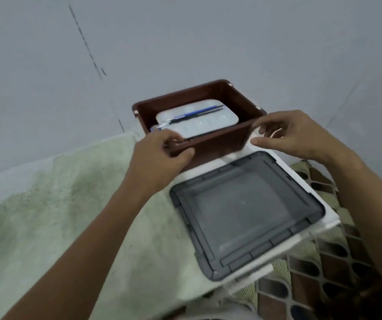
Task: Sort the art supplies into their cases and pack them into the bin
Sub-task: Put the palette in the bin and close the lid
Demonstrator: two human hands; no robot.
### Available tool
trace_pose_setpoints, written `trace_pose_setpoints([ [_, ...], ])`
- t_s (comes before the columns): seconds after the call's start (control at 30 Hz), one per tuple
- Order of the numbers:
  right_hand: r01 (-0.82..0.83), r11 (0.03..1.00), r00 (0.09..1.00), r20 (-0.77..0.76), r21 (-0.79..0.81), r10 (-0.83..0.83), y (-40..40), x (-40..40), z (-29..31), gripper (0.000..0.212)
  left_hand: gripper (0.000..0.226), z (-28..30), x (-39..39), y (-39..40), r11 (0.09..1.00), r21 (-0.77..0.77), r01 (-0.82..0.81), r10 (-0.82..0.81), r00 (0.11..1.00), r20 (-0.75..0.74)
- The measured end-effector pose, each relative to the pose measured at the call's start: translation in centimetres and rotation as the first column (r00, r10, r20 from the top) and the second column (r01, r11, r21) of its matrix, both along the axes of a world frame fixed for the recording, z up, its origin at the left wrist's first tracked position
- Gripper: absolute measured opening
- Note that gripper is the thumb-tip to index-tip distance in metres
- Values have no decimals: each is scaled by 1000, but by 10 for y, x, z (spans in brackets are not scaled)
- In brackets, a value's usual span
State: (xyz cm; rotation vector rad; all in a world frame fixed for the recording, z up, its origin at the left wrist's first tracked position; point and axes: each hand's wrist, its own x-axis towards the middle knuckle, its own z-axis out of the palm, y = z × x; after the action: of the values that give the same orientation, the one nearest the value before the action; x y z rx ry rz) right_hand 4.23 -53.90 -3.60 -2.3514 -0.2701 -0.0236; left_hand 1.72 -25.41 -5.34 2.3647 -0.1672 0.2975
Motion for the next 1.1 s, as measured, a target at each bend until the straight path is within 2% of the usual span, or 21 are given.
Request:
trace_pose_setpoints([
  [0.07,57,997,996,-70,-57,-61,-18,-19,-25,38,37,-27,-28,5,999,32,-25,29,987,-157],
  [0.17,101,965,962,-224,-243,-157,-40,-42,-58,76,72,-63,-59,12,992,127,2,64,855,-515],
  [0.27,131,925,926,-289,-357,-243,-53,-52,-78,106,100,-81,-73,12,995,99,10,54,786,-616],
  [0.37,141,934,905,-340,-327,-255,-52,-56,-86,115,111,-87,-75,8,997,78,-2,49,797,-601],
  [0.5,138,971,897,-391,-194,-206,-44,-62,-84,100,97,-89,-73,6,1000,9,20,-11,803,-596],
  [0.57,156,975,902,-379,-158,-206,-45,-67,-82,105,87,-88,-76,8,998,-55,23,-50,823,-566],
  [0.63,172,976,907,-364,-136,-211,-50,-74,-79,114,88,-84,-80,11,991,-131,25,-90,848,-522],
  [0.77,182,974,940,-268,-138,-214,-58,-86,-63,130,99,-63,-90,18,970,-244,11,-117,900,-421],
  [0.83,200,972,955,-196,-126,-222,-60,-87,-49,131,107,-47,-92,23,962,-274,11,-116,923,-368],
  [1.0,192,981,981,-13,-6,-192,-50,-76,-7,122,111,5,-79,40,945,-326,19,-104,964,-245],
  [1.1,104,986,993,50,130,-111,-32,-58,28,106,108,42,-57,51,963,-261,61,-98,987,-130],
])
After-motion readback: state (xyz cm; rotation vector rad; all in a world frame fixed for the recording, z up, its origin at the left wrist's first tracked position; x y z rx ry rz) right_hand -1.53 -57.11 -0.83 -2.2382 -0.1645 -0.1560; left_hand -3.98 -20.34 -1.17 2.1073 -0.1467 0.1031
